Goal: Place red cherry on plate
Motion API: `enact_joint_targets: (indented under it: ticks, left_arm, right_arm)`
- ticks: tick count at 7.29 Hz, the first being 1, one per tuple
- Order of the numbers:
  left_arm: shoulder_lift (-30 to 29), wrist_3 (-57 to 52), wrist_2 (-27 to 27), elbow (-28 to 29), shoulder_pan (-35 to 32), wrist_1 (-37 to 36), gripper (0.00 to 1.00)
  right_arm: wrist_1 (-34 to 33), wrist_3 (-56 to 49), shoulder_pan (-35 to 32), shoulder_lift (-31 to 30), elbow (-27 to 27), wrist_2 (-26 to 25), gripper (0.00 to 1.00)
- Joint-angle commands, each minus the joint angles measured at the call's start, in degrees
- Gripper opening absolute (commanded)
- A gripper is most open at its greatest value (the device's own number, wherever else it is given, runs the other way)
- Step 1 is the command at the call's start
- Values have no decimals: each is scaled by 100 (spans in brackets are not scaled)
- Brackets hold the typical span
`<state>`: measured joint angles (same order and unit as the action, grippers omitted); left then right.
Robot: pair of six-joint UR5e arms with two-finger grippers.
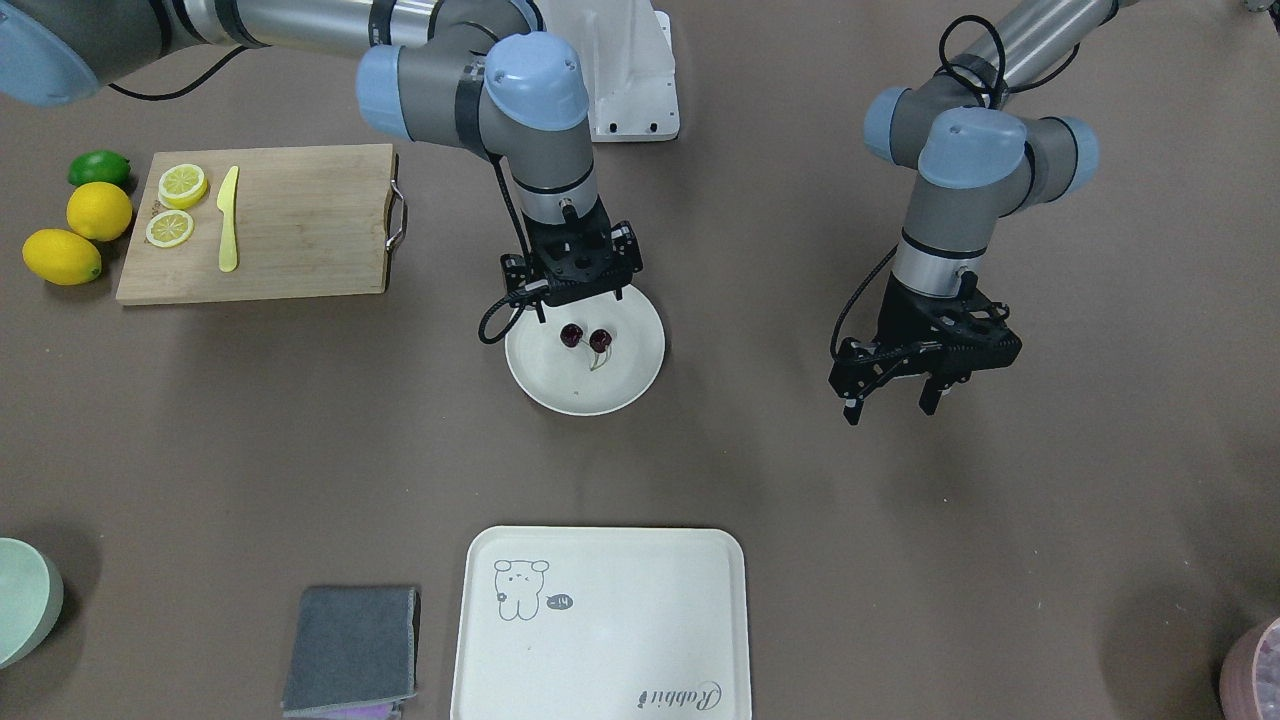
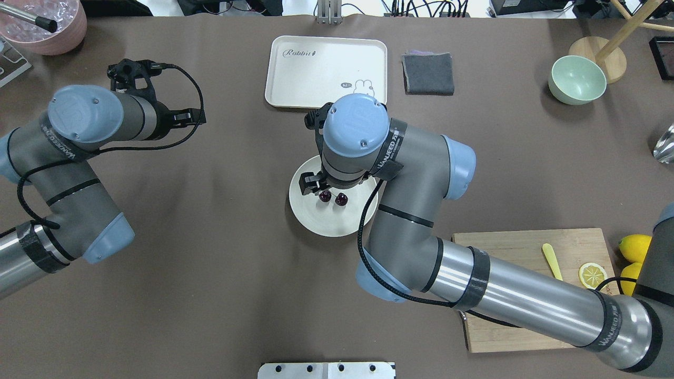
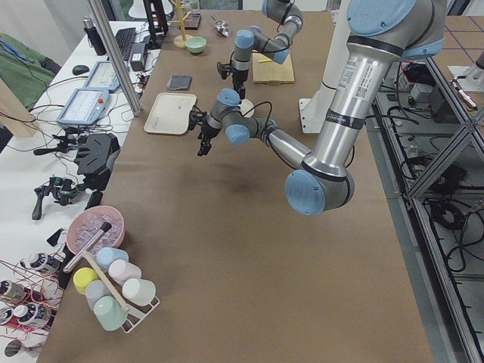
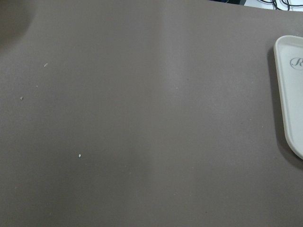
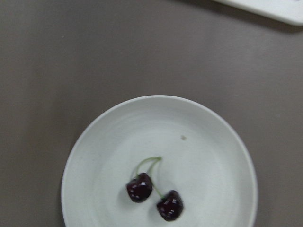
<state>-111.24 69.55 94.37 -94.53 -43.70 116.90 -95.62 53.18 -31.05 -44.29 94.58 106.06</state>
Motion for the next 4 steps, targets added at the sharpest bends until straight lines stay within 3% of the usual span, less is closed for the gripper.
enact_joint_targets:
  ticks: [1,2,3,4]
  left_arm:
    - [180,-455,874,-74,-670,-45,98]
    - [469,-1443,1534,-153,-1215,-62,98]
    - [846,-2262,1749,-180,-1638,-53,98]
    - [1224,-3019,1725,-189,-1912,-53,98]
  right_arm:
    - [-2198,-1240,-1090,-437,1565,633,100]
    - [-2250,-2258,-1957,-1171,1868,1236,100]
    - [-2216,-3304,-2653,-1910,1967,1773,100]
    - [-2198,-4158,-3296,-2465,1941,1987,100]
